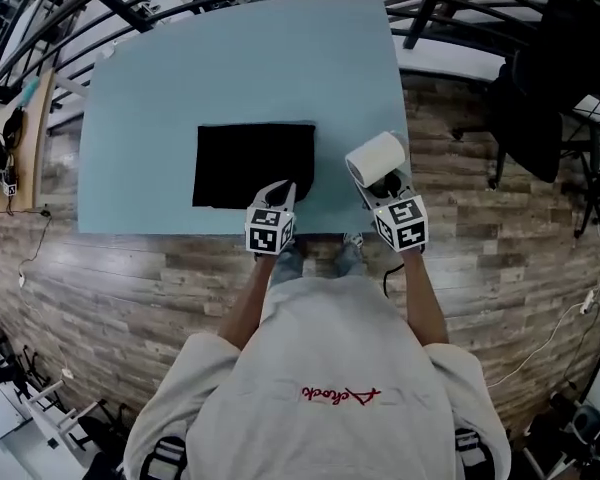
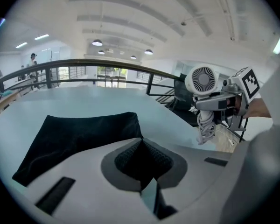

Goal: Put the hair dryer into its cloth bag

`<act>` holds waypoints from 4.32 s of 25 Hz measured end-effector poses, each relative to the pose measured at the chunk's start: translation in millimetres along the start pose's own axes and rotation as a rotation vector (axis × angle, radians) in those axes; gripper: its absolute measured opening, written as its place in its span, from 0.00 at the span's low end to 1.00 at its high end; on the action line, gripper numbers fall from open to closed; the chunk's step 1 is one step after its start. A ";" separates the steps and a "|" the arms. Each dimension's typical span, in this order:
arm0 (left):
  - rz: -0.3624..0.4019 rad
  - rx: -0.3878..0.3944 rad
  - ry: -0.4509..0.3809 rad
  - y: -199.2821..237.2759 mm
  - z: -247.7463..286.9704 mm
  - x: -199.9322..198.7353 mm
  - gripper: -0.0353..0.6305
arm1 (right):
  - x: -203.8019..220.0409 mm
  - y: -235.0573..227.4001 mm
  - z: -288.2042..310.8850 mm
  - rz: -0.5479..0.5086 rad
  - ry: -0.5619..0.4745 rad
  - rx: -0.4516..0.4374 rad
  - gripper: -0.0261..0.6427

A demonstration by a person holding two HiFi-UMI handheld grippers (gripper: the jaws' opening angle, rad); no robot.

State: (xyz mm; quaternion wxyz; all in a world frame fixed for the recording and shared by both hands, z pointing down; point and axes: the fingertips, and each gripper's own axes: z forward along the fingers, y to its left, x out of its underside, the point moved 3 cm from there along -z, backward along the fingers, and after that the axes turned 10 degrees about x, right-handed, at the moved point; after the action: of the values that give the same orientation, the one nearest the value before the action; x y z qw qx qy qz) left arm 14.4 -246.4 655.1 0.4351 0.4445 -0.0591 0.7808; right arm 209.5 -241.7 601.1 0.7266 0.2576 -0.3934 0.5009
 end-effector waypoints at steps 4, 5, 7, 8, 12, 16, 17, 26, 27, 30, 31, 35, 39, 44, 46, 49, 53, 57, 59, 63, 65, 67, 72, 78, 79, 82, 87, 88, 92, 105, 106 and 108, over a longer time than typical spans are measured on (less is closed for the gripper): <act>-0.029 -0.019 -0.047 5.7 -12.6 -2.9 0.07 | -2.5 18.3 18.0 -0.094 0.046 -0.069 0.34; -0.036 -0.022 -0.054 7.2 -15.4 -2.5 0.07 | -2.6 24.0 21.8 -0.124 0.059 -0.085 0.34; -0.044 -0.024 -0.064 9.7 -19.8 -1.3 0.07 | -2.7 35.5 28.3 -0.192 0.083 -0.112 0.34; -0.047 -0.023 -0.067 10.9 -21.5 -0.8 0.07 | -3.0 41.0 31.6 -0.232 0.095 -0.123 0.34; -0.064 -0.022 -0.077 14.2 -25.7 2.1 0.07 | 0.9 56.5 45.2 -0.408 0.152 -0.158 0.34; -0.073 -0.020 -0.087 13.8 -28.1 3.0 0.07 | 6.1 66.7 51.6 -0.577 0.192 -0.174 0.34; -0.075 -0.019 -0.090 13.9 -28.9 2.7 0.07 | 7.7 68.8 52.4 -0.619 0.200 -0.176 0.34; -0.081 -0.010 -0.098 12.0 -27.7 4.2 0.07 | 28.0 78.3 62.7 -0.885 0.270 -0.202 0.34; -0.080 -0.007 -0.097 10.7 -27.0 3.9 0.07 | 29.8 77.9 64.0 -0.892 0.279 -0.207 0.34; -0.079 0.000 -0.100 9.8 -27.3 3.7 0.07 | 35.8 80.2 70.6 -0.903 0.318 -0.223 0.34; -0.080 0.002 -0.101 10.1 -27.8 3.5 0.07 | 37.7 81.3 73.4 -0.907 0.335 -0.229 0.34; -0.082 0.006 -0.107 9.3 -28.0 1.4 0.07 | 46.7 83.0 81.9 -0.927 0.414 -0.255 0.34; -0.086 0.011 -0.115 9.6 -25.9 1.2 0.07 | 56.3 84.4 91.0 -0.924 0.475 -0.272 0.34; -0.092 0.015 -0.123 7.4 -25.9 -0.1 0.07 | 62.6 90.5 95.4 -0.967 0.527 -0.306 0.34; -0.095 0.016 -0.128 8.3 -26.4 -0.2 0.07 | 64.9 93.0 98.7 -0.978 0.547 -0.319 0.34; -0.096 0.022 -0.135 7.5 -25.7 -0.9 0.07 | 69.3 94.5 103.4 -0.990 0.586 -0.338 0.34; -0.101 0.017 -0.146 6.0 -26.1 -2.2 0.07 | 75.1 92.8 105.3 -0.994 0.641 -0.365 0.34; -0.106 0.011 -0.162 5.7 -27.5 -4.0 0.07 | 82.9 86.9 102.6 -0.993 0.690 -0.392 0.34; -0.107 0.013 -0.168 5.9 -28.6 -4.6 0.07 | 87.0 87.6 101.6 -1.006 0.711 -0.408 0.34; -0.096 0.021 -0.177 2.9 -28.8 -6.0 0.07 | 93.1 91.5 100.2 -1.022 0.741 -0.432 0.34; -0.095 0.022 -0.186 3.3 -29.6 -7.0 0.07 | 94.0 94.3 100.0 -1.019 0.754 -0.449 0.34; -0.097 0.020 -0.197 4.3 -31.2 -8.4 0.07 | 94.8 94.5 99.6 -1.017 0.765 -0.457 0.34; -0.093 0.033 -0.203 3.4 -33.0 -9.3 0.07 | 94.7 94.6 99.1 -1.009 0.777 -0.469 0.34; -0.083 0.066 -0.194 -5.5 -31.7 -8.2 0.07 | 86.8 104.1 102.2 -0.983 0.763 -0.483 0.34; -0.083 0.068 -0.191 -6.0 -31.3 -6.8 0.07 | 85.4 105.9 103.1 -0.978 0.757 -0.489 0.34; -0.089 0.073 -0.186 -7.2 -31.2 -3.9 0.07 | 80.0 107.9 107.3 -0.976 0.742 -0.487 0.34; -0.090 0.086 -0.181 -11.6 -29.9 -4.3 0.07 | 75.7 114.3 111.9 -0.988 0.736 -0.501 0.34; -0.090 0.088 -0.181 -11.7 -30.3 -4.6 0.07 | 74.9 116.9 113.5 -0.993 0.734 -0.504 0.34; -0.087 0.095 -0.189 -12.5 -32.7 -6.6 0.07 | 71.9 128.3 120.3 -1.015 0.728 -0.519 0.34; -0.111 0.080 -0.208 2.4 -48.0 -7.0 0.07 | 61.4 153.7 143.4 -1.030 0.715 -0.525 0.35; -0.112 0.082 -0.205 4.0 -49.3 -6.6 0.07 | 61.1 155.6 144.6 -1.030 0.712 -0.523 0.35; -0.112 0.087 -0.201 5.2 -49.9 -5.6 0.07 | 60.9 157.6 145.7 -1.026 0.703 -0.521 0.35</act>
State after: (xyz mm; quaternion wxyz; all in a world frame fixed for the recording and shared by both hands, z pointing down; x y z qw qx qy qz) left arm -20.2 -229.2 622.6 0.4501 0.5418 -0.0435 0.7085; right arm 28.6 -264.1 729.7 0.9957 0.0498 -0.0693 0.0350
